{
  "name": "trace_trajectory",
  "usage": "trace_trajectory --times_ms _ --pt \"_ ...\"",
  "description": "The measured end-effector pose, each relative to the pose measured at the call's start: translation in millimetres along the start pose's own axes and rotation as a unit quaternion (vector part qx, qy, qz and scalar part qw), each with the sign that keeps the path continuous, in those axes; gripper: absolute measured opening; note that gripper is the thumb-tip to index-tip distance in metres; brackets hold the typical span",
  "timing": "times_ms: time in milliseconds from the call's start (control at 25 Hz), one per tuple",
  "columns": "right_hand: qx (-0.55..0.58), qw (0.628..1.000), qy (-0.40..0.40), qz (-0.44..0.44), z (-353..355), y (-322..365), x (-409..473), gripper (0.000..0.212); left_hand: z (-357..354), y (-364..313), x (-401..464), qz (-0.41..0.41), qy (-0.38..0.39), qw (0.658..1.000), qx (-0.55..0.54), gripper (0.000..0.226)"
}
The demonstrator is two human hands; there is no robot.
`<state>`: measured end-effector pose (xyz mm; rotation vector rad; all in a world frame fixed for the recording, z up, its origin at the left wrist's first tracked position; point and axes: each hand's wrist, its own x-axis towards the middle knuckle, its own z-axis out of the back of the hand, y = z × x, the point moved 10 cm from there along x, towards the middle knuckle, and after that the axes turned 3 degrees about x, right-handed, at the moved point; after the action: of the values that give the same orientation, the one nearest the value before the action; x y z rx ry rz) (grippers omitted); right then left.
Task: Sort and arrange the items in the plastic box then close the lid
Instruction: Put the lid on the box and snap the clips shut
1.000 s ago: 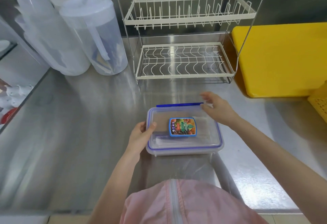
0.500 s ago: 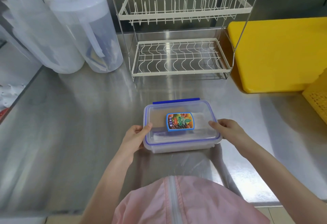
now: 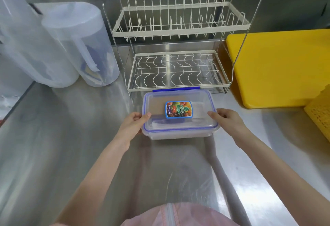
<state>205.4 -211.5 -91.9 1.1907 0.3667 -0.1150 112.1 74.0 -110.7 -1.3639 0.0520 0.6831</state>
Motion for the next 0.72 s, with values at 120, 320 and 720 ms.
trace_trajectory --times_ms 120,320,720 --pt "0.012 1.0 0.002 0.022 1 23 27 0.013 0 -21 26 -0.011 -0.009 1.0 -0.005 0.019" --pt "0.04 0.998 -0.013 0.045 3 60 82 0.011 -1 -62 78 -0.037 -0.023 0.999 -0.028 0.015" --pt "0.051 0.994 -0.075 0.063 -6 90 172 0.03 -7 -94 173 -0.042 -0.073 0.995 -0.05 0.024"
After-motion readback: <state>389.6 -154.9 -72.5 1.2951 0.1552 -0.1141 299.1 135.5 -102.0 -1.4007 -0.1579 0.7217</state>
